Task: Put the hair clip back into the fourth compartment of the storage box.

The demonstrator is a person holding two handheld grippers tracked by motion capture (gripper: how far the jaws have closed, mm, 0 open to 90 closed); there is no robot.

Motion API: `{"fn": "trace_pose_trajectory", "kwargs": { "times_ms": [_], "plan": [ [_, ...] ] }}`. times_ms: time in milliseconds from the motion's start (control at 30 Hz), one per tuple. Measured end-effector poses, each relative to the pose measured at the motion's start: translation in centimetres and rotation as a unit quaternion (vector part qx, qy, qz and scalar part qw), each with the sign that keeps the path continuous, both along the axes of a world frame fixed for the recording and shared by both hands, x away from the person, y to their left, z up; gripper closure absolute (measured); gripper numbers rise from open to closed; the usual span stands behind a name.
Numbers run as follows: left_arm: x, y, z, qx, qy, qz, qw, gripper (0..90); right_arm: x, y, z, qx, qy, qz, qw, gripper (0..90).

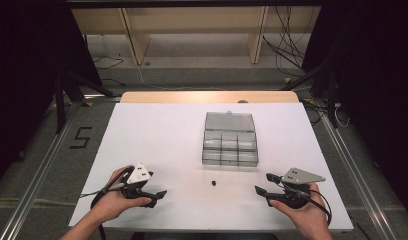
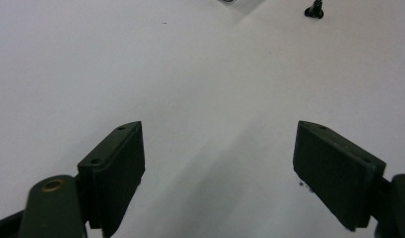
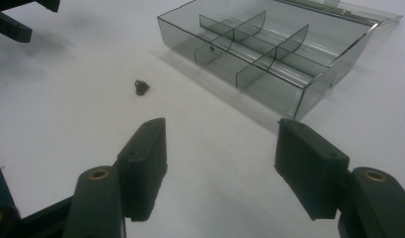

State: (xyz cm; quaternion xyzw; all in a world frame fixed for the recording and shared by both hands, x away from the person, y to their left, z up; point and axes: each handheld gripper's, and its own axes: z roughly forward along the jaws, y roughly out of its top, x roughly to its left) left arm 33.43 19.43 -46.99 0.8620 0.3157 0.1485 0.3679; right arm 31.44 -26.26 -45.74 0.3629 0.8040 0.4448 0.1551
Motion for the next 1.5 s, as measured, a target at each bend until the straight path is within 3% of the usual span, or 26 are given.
{"fn": "trace_pose_trajectory", "kwargs": {
  "times_ms": [200,533,800,1500],
  "plan": [
    [-0.1,0.0,0.0,0.002,-0.003,-0.002,1.0000,20.1,-0.1,1.0,0.0,0.012,-0.002,0.004,0.9999,37.7],
    [-0.2,0.0,0.1,0.001,-0.004,-0.001,1.0000,20.1,0.3,3.7,-0.3,0.007,0.001,0.022,0.9997,42.4],
    [-0.2,-0.1,0.2,0.000,-0.005,-0.003,1.0000,20.1,1.4,7.0,-0.8,-0.001,-0.010,0.041,0.9991,47.1],
    [-0.4,-0.4,0.2,0.002,-0.004,-0.012,0.9999,19.9,3.3,10.8,-2.6,-0.022,0.001,0.040,0.9990,49.9]
  ]
}}
